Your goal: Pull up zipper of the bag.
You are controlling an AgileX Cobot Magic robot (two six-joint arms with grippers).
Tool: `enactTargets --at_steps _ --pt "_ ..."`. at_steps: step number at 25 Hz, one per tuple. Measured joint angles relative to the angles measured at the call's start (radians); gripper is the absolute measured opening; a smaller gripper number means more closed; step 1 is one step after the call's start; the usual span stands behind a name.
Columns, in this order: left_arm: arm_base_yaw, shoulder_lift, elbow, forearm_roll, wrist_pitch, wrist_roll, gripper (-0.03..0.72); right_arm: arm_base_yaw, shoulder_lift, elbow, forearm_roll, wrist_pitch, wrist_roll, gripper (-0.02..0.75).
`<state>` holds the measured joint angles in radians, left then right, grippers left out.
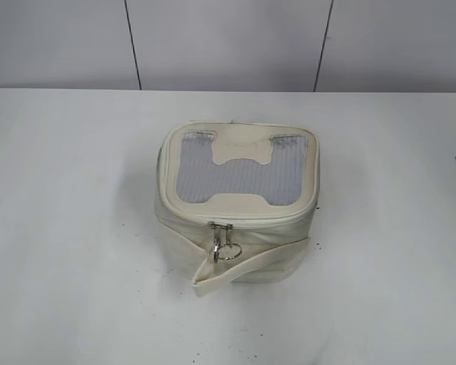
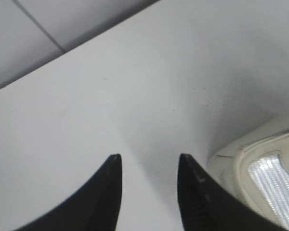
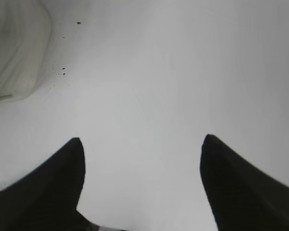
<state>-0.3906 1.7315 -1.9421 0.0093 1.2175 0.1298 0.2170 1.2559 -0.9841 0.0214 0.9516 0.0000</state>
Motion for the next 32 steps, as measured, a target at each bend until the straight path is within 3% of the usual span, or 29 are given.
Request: enactTargets --at_steps 7,17,23,28,32 --pt "0.092 -0.316 0.264 0.045 0.001 -0.023 0.302 -0.001 -0.210 0.028 -0.003 0.096 0.000 0.576" --pt "0.098 -0.920 0.903 0.001 -0.029 -0.024 0.302 -0.001 -0.638 0.320 0.022 0.111 0.000 0.576" --pt "0.098 -1.266 1.208 -0.009 -0.088 -0.024 0.302 -0.001 -0.927 0.463 0.061 0.111 -0.048 0.575" --pt "0.098 -1.524 1.364 -0.067 -0.101 -0.024 0.302 -0.001 -1.119 0.480 0.074 0.111 -0.063 0.575" --pt "0.098 -1.650 1.391 -0.105 -0.148 -0.024 0.302 -0.001 -1.195 0.480 0.077 0.110 -0.069 0.575"
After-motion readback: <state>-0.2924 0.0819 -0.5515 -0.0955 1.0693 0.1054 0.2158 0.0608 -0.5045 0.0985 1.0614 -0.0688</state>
